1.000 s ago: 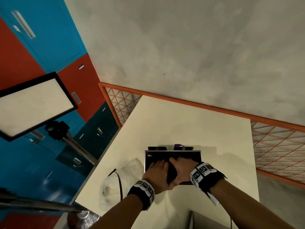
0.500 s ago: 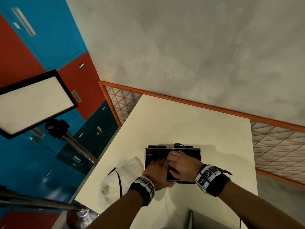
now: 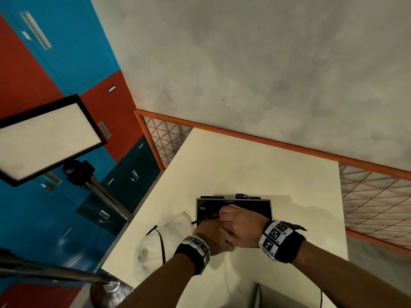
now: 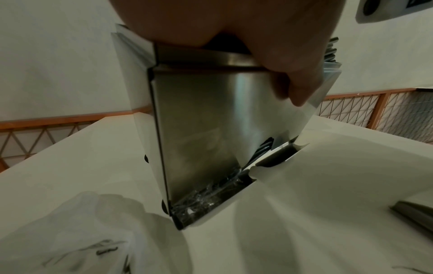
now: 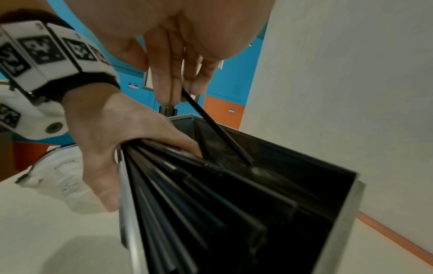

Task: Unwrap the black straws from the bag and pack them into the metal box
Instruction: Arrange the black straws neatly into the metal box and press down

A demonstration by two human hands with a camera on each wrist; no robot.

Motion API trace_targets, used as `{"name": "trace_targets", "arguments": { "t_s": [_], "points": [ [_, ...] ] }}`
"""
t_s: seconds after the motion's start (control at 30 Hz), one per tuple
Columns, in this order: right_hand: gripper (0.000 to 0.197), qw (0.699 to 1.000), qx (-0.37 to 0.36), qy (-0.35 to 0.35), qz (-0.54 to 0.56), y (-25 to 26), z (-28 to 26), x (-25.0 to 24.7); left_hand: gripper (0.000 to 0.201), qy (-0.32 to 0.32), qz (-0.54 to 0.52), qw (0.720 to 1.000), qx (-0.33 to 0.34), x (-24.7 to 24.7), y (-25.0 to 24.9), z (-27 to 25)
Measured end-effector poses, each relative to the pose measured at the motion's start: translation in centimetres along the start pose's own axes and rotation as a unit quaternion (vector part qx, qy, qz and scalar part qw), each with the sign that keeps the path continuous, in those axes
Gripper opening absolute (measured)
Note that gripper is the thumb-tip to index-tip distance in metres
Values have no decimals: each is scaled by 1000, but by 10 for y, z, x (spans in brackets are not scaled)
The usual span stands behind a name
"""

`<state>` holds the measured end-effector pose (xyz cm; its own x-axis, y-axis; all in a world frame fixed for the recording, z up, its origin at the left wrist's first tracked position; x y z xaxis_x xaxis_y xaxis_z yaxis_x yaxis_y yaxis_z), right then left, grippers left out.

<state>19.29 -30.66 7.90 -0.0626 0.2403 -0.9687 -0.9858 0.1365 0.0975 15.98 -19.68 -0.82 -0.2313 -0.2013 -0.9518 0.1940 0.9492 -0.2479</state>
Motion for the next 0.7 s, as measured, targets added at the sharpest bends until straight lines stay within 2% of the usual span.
{"name": "trace_targets", "arguments": {
  "t_s": [0.1, 0.17, 0.27, 0.4, 0.43, 0.5, 0.6, 0.63, 0.7],
  "points": [
    [37, 997, 28, 24, -64, -12, -3, 8, 68, 1, -3, 1000, -10, 2, 3, 1],
    [33, 990, 55, 76, -105, -21, -8, 13, 81, -7, 16, 1000, -11, 4, 4, 1],
    [28, 982, 101, 131, -90, -27, -12, 18, 80, -28, 32, 999, -6, 4, 3, 0],
    [32, 973, 188, 135, -13, -25, -17, 21, 80, -47, 44, 998, -1, 5, 1, -3],
    [36, 965, 221, 139, 21, -26, -21, 20, 81, -51, 44, 998, -1, 6, 1, -3],
    [56, 941, 276, 176, 86, -27, -33, 23, 81, -61, 45, 997, 0, 4, 0, -5],
    [93, 921, 297, 239, 82, -29, -49, 29, 80, -66, 51, 996, 9, 3, -1, -7],
    [98, 919, 293, 255, 65, -29, -52, 32, 80, -67, 50, 996, 10, 3, -2, -7],
    [95, 917, 291, 267, 50, -28, -52, 37, 77, -62, 46, 997, 5, 3, -2, -8]
  ]
}}
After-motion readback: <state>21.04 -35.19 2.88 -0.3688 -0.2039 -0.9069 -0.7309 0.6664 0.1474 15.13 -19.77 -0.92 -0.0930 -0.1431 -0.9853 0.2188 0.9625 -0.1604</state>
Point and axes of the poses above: each hand's wrist, its own z-axis towards the middle knuckle, its own x-axis out of the palm, y = z × x, the point moved 3 cm from there along z, towards the middle knuckle, and after that the axes turned 1 degree about y, right-handed, at the moved point
